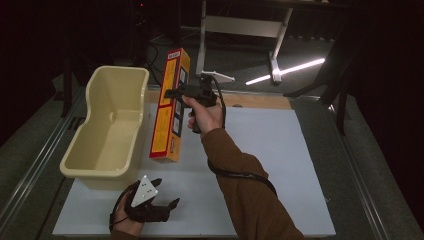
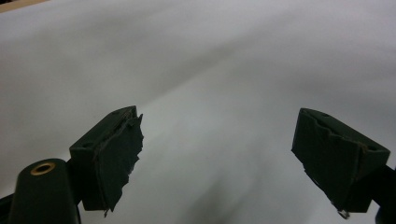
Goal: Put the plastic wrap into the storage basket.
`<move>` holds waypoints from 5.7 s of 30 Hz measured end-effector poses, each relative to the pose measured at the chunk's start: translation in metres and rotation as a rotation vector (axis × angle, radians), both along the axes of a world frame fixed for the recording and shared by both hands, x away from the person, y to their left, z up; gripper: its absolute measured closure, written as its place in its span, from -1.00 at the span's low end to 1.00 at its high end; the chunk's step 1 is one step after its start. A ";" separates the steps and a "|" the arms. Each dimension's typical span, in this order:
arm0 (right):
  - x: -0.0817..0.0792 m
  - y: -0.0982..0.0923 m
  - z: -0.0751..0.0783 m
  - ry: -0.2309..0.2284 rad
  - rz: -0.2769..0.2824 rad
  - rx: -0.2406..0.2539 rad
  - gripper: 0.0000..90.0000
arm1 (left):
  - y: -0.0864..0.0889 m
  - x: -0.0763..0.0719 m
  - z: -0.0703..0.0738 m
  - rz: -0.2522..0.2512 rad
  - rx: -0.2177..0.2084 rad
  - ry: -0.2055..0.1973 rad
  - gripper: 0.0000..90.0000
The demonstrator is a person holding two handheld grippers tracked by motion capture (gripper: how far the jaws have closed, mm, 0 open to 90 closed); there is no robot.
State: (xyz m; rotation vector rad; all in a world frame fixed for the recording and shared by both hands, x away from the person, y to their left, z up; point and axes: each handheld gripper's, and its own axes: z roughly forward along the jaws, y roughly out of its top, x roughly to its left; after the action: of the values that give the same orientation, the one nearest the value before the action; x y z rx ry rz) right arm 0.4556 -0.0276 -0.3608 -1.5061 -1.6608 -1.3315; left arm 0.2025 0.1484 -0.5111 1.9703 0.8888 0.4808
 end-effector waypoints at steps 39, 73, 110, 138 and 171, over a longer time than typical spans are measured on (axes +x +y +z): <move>-0.002 0.068 -0.011 0.086 0.052 0.124 -0.14 | 0.002 0.000 0.000 0.004 -0.031 0.000 -0.66; -0.005 0.116 -0.034 0.085 0.084 0.110 -0.14 | 0.006 -0.001 0.001 0.010 -0.049 -0.016 -0.65; -0.004 0.141 -0.039 0.052 0.056 -0.030 -0.18 | 0.011 -0.004 0.002 0.032 -0.062 -0.020 -0.65; -0.010 0.150 -0.023 -0.034 0.091 -0.137 -0.21 | 0.012 -0.003 0.002 0.037 -0.060 -0.019 -0.66; -0.037 0.063 -0.026 -0.556 0.248 -0.424 -0.23 | 0.013 -0.002 0.001 0.052 -0.052 -0.017 -0.66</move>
State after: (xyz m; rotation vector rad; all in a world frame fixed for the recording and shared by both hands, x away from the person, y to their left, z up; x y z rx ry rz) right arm 0.4188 0.0352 -0.3868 -1.1322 -2.5195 -1.3966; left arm 0.2002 0.1614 -0.5098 1.8973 0.9346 0.4992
